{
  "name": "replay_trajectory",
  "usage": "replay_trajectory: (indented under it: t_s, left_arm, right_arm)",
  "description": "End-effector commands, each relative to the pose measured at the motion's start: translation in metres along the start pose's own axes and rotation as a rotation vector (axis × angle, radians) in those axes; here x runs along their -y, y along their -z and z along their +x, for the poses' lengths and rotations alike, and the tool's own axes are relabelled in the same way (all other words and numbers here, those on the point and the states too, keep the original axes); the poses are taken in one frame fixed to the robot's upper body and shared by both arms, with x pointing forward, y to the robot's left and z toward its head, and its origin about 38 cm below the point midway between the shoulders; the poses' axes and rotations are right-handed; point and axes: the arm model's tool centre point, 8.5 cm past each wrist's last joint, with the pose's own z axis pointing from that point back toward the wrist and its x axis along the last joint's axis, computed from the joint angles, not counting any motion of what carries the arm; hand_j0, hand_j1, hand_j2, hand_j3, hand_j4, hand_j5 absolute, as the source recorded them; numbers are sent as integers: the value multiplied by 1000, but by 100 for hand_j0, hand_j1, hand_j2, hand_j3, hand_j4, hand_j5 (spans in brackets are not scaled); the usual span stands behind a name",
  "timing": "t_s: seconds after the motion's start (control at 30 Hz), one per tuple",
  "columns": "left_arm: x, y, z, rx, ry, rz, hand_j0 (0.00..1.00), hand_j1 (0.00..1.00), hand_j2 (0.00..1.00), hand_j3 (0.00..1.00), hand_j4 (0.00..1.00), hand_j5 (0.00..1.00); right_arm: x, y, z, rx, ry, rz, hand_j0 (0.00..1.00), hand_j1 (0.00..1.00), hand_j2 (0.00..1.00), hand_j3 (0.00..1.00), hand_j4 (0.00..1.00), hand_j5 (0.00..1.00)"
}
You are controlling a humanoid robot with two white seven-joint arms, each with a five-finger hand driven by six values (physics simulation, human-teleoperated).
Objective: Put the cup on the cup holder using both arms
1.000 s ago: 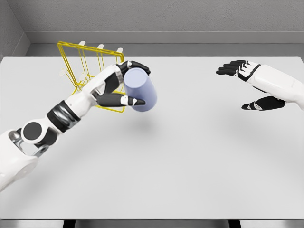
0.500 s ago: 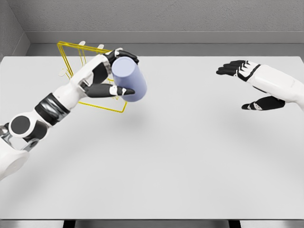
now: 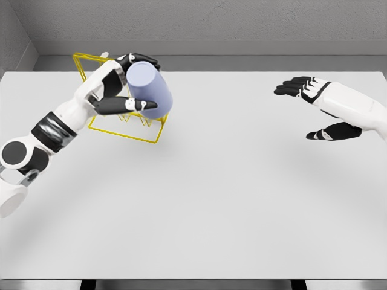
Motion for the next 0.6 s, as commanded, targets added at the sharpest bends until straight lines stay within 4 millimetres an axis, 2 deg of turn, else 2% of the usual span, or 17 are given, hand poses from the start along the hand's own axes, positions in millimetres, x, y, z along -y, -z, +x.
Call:
replay_trajectory:
  t_s: [0.0, 0.13, 0.57]
  left_arm:
    - [-5, -1, -3, -8, -2, 14, 61, 61, 61, 61, 61, 61]
    - [-12, -5, -3, -15, 6, 25, 61, 61, 61, 61, 61, 61]
    - [-16, -9, -4, -16, 7, 33, 62, 62, 62, 62, 62, 62]
  right_arm:
    - [0, 0, 0, 2, 7, -6, 100, 100, 100, 100, 100, 100]
    - [0, 0, 0, 2, 7, -6, 100, 100, 100, 100, 100, 100]
    - [0, 0, 0, 2, 7, -6, 100, 100, 100, 100, 100, 100]
